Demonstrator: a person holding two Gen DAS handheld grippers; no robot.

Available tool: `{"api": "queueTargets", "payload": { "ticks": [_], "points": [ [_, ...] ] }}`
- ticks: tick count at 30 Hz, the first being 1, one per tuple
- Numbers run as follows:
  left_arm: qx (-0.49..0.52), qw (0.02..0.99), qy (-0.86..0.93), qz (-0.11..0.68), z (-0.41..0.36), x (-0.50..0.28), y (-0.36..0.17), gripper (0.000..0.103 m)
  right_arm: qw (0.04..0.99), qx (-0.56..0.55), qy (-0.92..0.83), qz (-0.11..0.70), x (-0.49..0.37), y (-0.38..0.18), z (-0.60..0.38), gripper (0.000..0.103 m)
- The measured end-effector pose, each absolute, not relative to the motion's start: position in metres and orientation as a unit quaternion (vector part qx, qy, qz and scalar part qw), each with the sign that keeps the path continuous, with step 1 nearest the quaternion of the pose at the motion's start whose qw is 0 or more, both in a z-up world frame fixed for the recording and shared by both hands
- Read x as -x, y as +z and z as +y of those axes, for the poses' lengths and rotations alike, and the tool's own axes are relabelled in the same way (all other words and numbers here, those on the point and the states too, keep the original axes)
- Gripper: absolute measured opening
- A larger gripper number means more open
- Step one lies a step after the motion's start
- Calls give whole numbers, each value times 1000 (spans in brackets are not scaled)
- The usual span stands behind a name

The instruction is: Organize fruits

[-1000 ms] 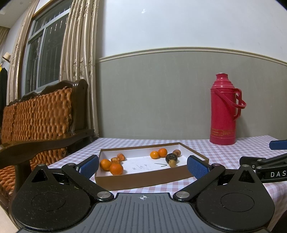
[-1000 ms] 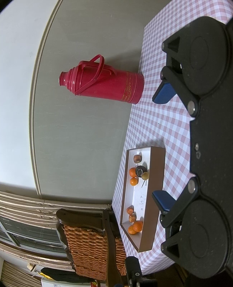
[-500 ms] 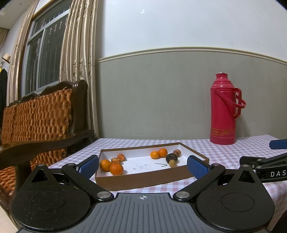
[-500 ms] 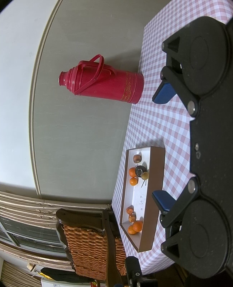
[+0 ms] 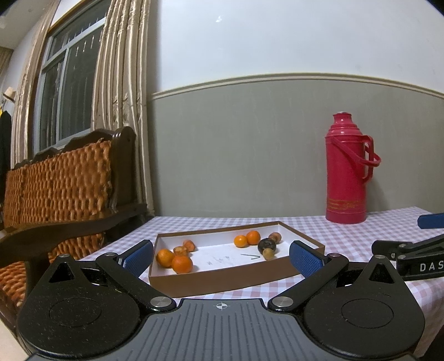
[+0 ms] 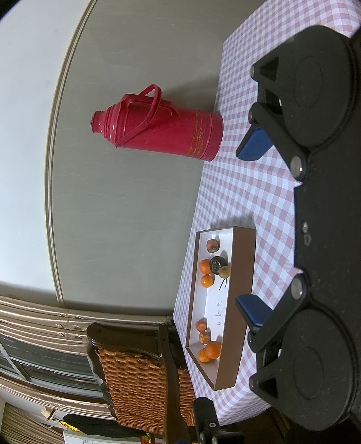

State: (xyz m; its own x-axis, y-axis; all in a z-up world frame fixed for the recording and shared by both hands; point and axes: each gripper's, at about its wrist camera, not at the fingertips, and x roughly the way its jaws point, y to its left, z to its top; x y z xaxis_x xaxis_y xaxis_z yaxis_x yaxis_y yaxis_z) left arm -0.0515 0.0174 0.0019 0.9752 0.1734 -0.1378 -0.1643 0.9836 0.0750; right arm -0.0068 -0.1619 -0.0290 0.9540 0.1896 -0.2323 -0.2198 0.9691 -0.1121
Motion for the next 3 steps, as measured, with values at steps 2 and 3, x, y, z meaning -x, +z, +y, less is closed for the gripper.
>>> {"api": "queueTargets", "payload": {
  "ticks": [2, 3],
  "points": [
    [-34, 993, 85, 74, 16, 51, 2, 103, 986, 67, 105, 108, 8, -29, -161, 97],
    [-34, 993, 86, 76, 16, 51, 2, 103, 986, 66, 105, 107, 8, -30, -161, 97]
  ]
}}
